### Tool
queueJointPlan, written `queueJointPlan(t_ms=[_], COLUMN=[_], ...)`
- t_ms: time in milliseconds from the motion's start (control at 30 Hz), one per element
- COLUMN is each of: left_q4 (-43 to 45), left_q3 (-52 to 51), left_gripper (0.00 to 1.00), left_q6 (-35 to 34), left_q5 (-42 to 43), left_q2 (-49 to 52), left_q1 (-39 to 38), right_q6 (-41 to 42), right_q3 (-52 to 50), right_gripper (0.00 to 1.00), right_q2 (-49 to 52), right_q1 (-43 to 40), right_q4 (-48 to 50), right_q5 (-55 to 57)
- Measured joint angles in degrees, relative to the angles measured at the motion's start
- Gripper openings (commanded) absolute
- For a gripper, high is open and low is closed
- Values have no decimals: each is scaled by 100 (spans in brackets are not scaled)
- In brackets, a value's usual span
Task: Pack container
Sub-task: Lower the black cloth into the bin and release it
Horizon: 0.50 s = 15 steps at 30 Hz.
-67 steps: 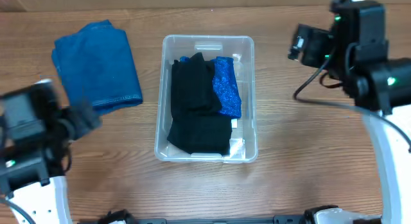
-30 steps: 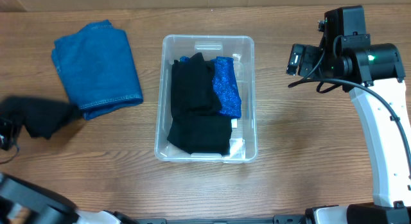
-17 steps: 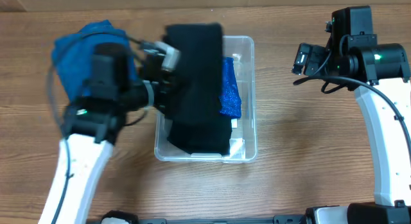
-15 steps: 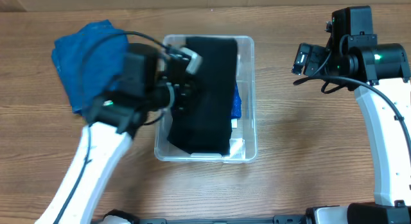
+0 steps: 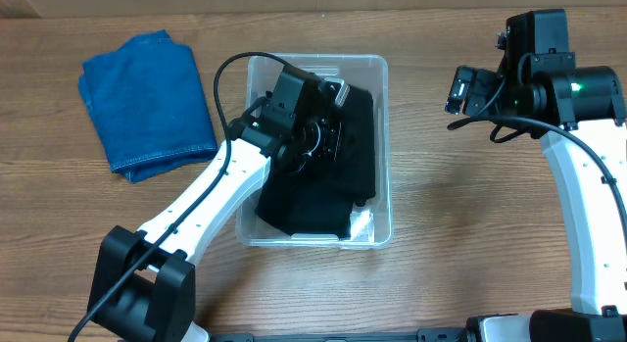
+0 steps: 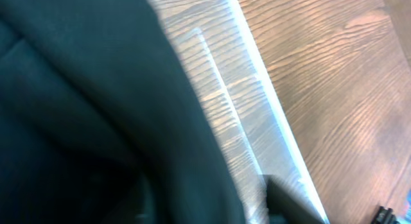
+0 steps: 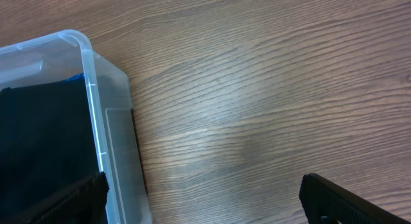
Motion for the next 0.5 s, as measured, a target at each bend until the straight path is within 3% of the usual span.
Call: queueJointPlan(t_ms=[67, 133, 167, 200, 233, 333, 400, 500], left_q4=[-337, -1071, -1211, -1224, -1202, -1292, -1300, -1331], left_q3=[120, 566, 846, 1108, 1399, 1530, 1504, 1471], left_gripper=[100, 100, 76, 14, 4, 4, 4, 4], left_q6=[17, 42, 57, 144, 328, 957, 1547, 1766], left_q5=[-24, -789, -1185, -1467, -1705, -1600, -911, -181], left_q2=[-9, -192, -402, -649, -968, -1027, -380, 527], left_q1=[46, 120, 144, 144, 107, -122, -203, -144], right_q6=[-2, -2, -2, -2, -2, 0, -4, 0], right_q3=[0, -2, -2, 0, -2, -2, -2, -2], right_gripper=[100, 100, 100, 100, 100, 100, 100, 100], right_q2=[0, 0, 0, 0, 0, 0, 0, 0], right_q1=[-2, 0, 0, 0, 0, -2, 0, 0], right_q4=[2, 0, 4, 7, 4, 4, 7, 4], right_q5=[0, -2, -2, 0, -2, 0, 0, 0])
